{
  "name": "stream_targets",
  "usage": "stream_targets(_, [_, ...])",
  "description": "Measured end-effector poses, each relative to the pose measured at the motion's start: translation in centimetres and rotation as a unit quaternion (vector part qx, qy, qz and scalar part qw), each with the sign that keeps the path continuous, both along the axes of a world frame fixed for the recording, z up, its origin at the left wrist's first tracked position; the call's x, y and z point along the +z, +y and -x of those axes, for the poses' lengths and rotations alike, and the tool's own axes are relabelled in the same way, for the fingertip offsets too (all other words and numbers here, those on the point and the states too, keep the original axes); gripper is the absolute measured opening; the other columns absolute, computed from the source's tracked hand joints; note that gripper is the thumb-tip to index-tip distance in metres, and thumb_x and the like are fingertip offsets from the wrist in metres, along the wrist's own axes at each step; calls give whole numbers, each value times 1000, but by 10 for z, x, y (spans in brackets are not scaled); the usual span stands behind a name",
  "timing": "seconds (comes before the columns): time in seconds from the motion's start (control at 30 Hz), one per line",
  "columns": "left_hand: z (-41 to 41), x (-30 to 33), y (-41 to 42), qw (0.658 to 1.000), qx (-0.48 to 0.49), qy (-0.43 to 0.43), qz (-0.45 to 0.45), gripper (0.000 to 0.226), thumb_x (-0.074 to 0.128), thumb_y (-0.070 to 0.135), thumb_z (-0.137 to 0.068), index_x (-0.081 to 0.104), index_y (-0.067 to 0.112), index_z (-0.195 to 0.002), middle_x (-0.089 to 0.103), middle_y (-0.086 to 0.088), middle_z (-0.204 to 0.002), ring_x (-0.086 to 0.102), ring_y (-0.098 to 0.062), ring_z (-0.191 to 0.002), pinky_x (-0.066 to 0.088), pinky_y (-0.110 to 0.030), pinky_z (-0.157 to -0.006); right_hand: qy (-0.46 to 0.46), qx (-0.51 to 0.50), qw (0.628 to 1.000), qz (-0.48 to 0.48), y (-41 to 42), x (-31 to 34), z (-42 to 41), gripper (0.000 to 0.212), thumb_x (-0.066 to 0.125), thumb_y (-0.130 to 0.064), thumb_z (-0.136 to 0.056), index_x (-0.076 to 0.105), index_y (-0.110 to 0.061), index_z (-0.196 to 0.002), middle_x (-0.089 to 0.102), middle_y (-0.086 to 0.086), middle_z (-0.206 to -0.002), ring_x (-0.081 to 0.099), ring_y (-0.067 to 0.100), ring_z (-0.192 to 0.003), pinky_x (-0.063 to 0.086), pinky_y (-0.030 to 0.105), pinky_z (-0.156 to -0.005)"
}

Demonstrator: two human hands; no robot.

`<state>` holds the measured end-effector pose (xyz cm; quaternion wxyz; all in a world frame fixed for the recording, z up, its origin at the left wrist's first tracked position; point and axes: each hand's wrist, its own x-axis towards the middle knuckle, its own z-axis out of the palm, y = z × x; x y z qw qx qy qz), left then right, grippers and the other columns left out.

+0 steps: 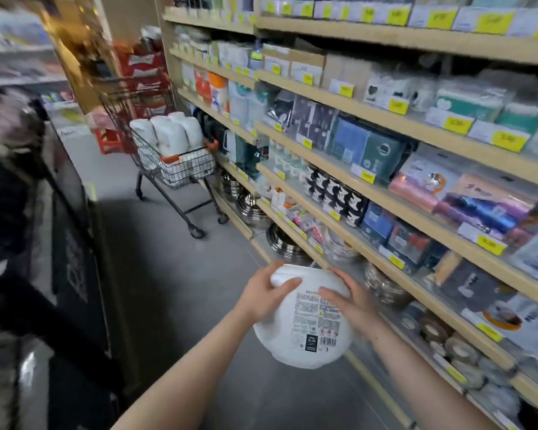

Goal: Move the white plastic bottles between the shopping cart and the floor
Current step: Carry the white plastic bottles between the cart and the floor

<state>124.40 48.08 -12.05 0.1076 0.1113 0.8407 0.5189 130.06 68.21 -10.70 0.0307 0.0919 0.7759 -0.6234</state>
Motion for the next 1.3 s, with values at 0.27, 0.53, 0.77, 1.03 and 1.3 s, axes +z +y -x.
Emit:
stream_targets(0.27, [137,-4,-101,996,84,-2,1,73,58,73,-70,48,33,-131,53,4,-131,49,-15,-121,38,-39,-107,5,83,997,-7,-95,-1,171,68,75,-49,-56,52,-38,-120,61,-13,-113,61,4,-95,50,18,-73])
stream_targets(0.53, [311,2,-161,989,149,12,1,66,61,65,-72,51,31,-128,56,5,-126,54,-12,-112,43,-33,-100,27,154,988,-6,-156,0,378,70,74,-50,-51,54,-35,-116,62,-11,-109,60,-2,-87,46,7,-63])
stream_targets(0.77, [453,8,-222,980,197,20,-5,74,56,75,-64,49,37,-127,57,4,-123,56,-15,-111,45,-42,-101,35,224,974,-24,-214,17,539,50,77,-46,-62,50,-44,-104,58,-14,-106,60,4,-91,49,16,-70])
stream_targets(1.03, [614,5,-295,985,164,36,-24,55,57,71,-64,48,48,-113,56,6,-119,56,-13,-108,46,-32,-95,36,227,973,-31,-284,4,706,66,76,-56,-50,49,-43,-109,56,-8,-113,61,14,-98,54,33,-79])
stream_targets(1.3, [800,38,-365,993,78,94,-7,59,61,65,-69,48,41,-122,52,2,-120,53,-13,-109,43,-24,-93,40,191,981,11,-343,27,863,67,89,-29,-58,50,-33,-112,53,-2,-120,58,13,-101,52,20,-74])
